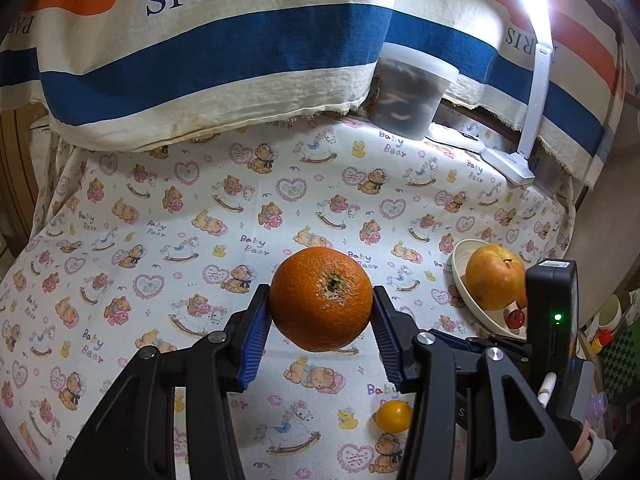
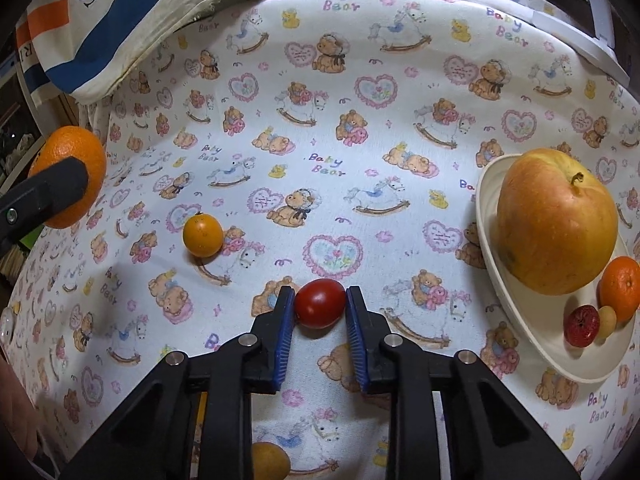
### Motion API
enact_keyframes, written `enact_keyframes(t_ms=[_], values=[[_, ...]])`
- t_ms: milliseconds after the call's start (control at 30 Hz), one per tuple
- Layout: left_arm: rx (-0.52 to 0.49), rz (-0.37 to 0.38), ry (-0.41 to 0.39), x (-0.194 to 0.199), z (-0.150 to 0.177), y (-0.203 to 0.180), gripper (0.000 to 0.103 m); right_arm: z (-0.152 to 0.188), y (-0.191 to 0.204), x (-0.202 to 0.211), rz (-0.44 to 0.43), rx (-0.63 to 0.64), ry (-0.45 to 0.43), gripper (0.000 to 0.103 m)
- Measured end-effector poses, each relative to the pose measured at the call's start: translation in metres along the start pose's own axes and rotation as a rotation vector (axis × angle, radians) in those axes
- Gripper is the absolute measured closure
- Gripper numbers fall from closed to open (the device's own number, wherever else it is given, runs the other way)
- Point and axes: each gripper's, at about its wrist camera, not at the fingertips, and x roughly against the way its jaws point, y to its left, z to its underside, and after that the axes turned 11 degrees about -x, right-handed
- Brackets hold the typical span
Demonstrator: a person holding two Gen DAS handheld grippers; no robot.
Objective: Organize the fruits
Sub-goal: 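Carry the orange and cherry tomato over the cream plate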
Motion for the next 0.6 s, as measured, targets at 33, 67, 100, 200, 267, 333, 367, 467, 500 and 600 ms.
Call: enact_keyframes(t_ms=[33,67,100,200,267,333,367,467,500,600], values=[[-0.001,0.001,-0.001,0.0,0.0,0.0,0.055,0.001,-0.001,0.003,-0.003,-0.004,-0.006,0.077],[-0.002,0.004,-0.003,0.001,0.0,-0.001,0.055,0.001,-0.003,0.006,-0.004,-0.005,-0.011,0.077],[-0.004,0.007,-0.006,0.001,0.0,-0.001,0.055,0.002,-0.004,0.01,-0.004,-0.005,-0.025,0.077],[-0.017,0.008,-0.015,0.003,0.0,-0.005,0.055,0.003,-0.007,0.026,-0.001,-0.004,-0.067,0.077],[-0.035,-0.003,-0.021,0.004,0.0,-0.009,0.055,0.004,-0.011,0.035,-0.008,-0.008,-0.086,0.077],[-0.061,-0.016,-0.028,0.006,0.0,-0.014,0.055,0.005,-0.016,0.045,-0.013,-0.013,-0.106,0.077],[-0.07,-0.018,-0.031,0.006,0.0,-0.015,0.055,0.006,-0.018,0.051,-0.014,-0.01,-0.12,0.077],[-0.082,0.006,-0.033,0.009,0.0,-0.019,0.055,0.012,-0.021,0.07,0.017,0.028,-0.188,0.077],[-0.078,0.025,-0.029,0.01,-0.001,-0.019,0.055,0.015,-0.022,0.076,0.03,0.042,-0.21,0.077],[-0.086,0.051,-0.051,0.02,-0.002,-0.024,0.055,0.018,-0.031,0.091,0.023,0.035,-0.237,0.077]])
